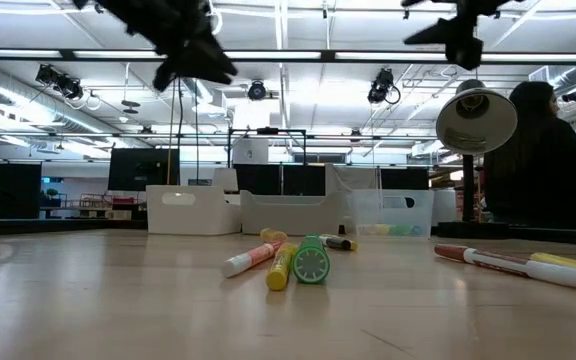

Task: Pick & Place Markers
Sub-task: Put the yellow pen into the white bin

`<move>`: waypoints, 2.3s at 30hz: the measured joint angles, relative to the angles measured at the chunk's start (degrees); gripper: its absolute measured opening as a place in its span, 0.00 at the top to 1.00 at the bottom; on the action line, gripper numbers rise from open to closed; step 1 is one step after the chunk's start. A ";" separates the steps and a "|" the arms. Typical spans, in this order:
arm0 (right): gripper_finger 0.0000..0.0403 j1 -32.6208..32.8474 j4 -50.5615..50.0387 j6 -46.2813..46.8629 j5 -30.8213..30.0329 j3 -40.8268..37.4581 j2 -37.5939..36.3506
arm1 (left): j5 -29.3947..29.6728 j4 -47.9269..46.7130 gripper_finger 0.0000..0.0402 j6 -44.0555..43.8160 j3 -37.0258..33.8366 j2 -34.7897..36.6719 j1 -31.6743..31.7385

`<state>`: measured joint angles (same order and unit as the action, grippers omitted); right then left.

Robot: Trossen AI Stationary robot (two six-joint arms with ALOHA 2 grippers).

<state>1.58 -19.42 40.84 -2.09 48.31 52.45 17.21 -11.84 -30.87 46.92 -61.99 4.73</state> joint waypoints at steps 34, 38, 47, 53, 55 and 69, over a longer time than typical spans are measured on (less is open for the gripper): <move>0.42 2.22 -23.26 12.55 -9.17 28.96 38.27 | -16.04 -14.33 0.78 8.08 -14.70 28.77 11.83; 0.35 1.68 -27.13 13.66 -7.35 28.84 38.49 | -16.04 -14.56 0.78 8.08 -14.70 28.67 11.83; 0.27 2.12 -23.32 14.51 -3.75 22.43 38.47 | -15.95 -14.64 0.78 8.57 -14.70 28.65 11.83; 0.27 2.43 -20.39 19.92 -3.60 20.09 38.49 | -15.98 -14.68 0.78 7.21 -14.70 28.65 11.83; 0.28 2.16 -19.26 21.56 -4.67 19.54 38.49 | -15.94 -14.66 0.78 7.23 -14.70 28.65 11.83; 0.35 -0.46 -3.49 27.51 -11.00 8.62 38.46 | -14.02 -15.15 0.78 7.56 -14.70 28.62 11.83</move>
<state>1.12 -22.91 68.35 -13.08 56.93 90.91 3.19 -26.98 -23.31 32.23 -33.36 16.56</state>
